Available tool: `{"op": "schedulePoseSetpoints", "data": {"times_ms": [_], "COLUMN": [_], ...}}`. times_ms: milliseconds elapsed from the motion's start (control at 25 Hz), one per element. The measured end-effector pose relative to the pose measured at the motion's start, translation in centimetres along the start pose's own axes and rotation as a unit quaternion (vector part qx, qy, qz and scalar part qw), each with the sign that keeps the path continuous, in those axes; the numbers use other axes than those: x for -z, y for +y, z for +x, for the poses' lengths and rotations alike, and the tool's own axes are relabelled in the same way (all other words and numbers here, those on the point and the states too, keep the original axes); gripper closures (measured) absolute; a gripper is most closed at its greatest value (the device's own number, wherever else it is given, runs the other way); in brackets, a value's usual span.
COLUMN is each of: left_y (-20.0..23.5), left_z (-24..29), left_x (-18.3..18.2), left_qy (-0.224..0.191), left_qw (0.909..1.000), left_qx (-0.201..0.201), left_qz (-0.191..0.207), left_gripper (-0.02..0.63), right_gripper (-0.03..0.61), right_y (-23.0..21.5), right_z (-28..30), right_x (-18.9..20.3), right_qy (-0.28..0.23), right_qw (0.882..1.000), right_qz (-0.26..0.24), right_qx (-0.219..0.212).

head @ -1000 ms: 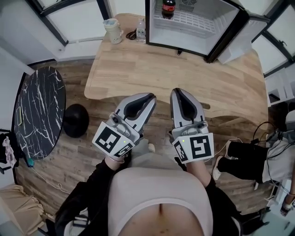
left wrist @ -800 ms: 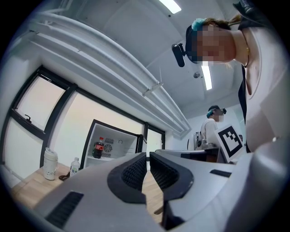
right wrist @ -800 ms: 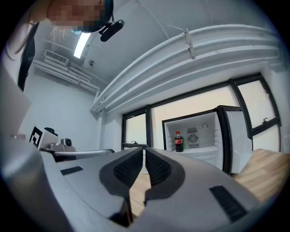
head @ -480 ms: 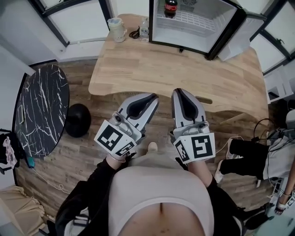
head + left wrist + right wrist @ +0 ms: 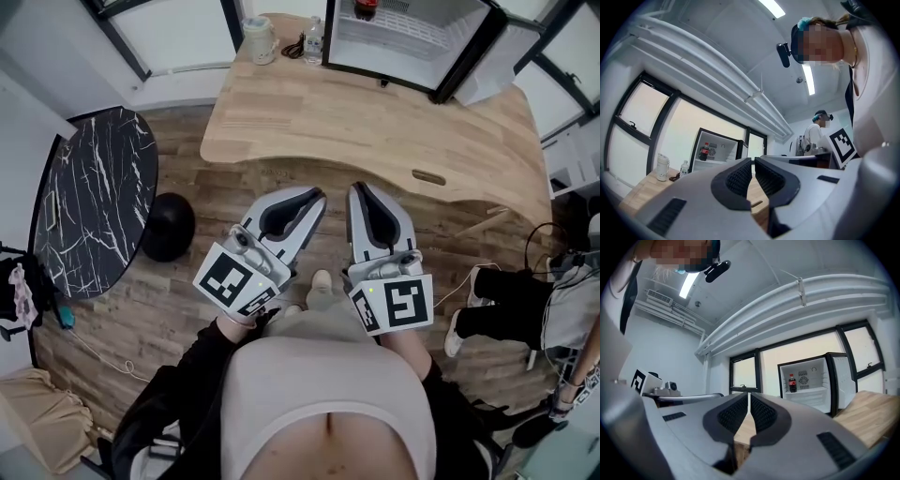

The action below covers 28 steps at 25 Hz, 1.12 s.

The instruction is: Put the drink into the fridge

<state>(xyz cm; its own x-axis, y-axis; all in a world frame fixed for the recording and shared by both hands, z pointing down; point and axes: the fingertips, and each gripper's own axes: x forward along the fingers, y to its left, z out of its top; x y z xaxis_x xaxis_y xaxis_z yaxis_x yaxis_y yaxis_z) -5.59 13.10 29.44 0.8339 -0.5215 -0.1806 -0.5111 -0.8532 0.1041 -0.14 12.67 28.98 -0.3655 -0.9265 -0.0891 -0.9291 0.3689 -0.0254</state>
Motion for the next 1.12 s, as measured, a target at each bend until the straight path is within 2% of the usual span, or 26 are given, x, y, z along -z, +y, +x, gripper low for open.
{"op": "schedulePoseSetpoints", "data": {"times_ms": [640, 1120], "left_y": [-5.9, -6.9], "left_z": [-8.9, -10.5], "left_x": [0.5, -0.7], "left_qy": [0.008, -0.008], "left_qw": [0.9997, 0.9996], "left_qx": [0.021, 0.025], "left_qz": [-0.010, 0.003], "left_gripper": [0.588, 0.586], "right_gripper": [0.540, 0.543], "right_y": [7.2, 9.3], "right_z": [-8.3, -9.4], "right_x": [1.0, -0.4], "right_qy": [-0.002, -0.021], "right_qw": [0.999, 0.999], "right_qz": [0.006, -0.026], "right_qx": [0.044, 0.042]}}
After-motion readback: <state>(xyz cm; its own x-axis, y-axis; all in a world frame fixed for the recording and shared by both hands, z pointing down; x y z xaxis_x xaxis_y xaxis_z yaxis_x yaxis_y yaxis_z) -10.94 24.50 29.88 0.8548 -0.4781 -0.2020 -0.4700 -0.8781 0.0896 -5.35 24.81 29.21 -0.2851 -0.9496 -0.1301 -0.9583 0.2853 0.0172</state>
